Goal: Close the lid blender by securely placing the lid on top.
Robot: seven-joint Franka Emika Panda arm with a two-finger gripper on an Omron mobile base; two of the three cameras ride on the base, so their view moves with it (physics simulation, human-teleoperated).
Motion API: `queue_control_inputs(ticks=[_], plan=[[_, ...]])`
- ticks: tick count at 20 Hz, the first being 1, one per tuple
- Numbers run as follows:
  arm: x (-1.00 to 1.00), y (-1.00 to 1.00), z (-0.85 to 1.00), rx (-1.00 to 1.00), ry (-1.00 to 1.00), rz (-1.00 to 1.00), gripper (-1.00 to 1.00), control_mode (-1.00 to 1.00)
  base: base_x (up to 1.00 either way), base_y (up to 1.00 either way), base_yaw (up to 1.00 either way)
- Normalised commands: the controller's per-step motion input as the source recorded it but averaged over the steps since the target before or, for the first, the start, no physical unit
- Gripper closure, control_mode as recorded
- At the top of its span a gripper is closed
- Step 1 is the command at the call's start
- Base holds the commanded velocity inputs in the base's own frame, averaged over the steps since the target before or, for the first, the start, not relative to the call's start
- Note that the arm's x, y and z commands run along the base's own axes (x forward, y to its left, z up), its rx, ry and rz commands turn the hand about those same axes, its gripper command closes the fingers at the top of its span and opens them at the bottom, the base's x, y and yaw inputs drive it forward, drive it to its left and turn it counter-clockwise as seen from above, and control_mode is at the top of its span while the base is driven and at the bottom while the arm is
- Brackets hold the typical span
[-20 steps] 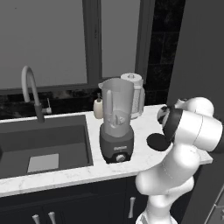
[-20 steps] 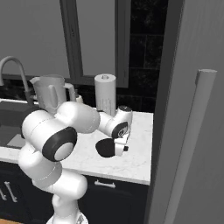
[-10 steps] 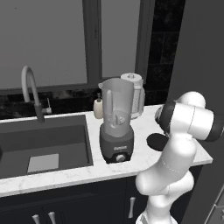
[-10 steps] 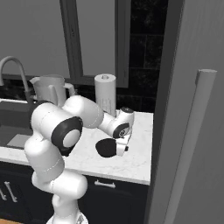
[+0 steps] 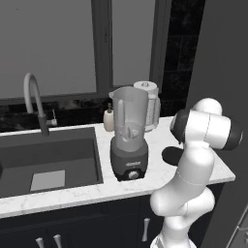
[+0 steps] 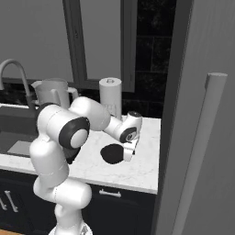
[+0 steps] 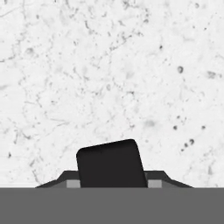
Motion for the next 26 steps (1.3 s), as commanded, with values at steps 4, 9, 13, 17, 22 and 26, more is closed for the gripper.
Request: queue_control_inputs(ticks=[4,9,13,17,22,26], plan=[[0.00,0.00,0.00,0.00,0.00,0.00,1.00,-1.00,0.00,0.00,0.00],[-0.20,0.03,0.05,0.00,0.00,0.00,1.00,-1.00,0.00,0.00,0.00],[-0.44,0.18,0.51,0.00,0.00,0.01,1.00,-1.00,0.00,0.00,0.00],[-0.47,0.21,0.78,0.02,0.00,0.01,1.00,-1.00,0.00,0.00,0.00],[-0.56,0.12,0.83,0.08,0.00,0.01,1.00,-1.00,0.00,0.00,0.00],[-0.64,0.09,0.66,0.09,0.00,0.00,1.00,-1.00,0.00,0.00,0.00]])
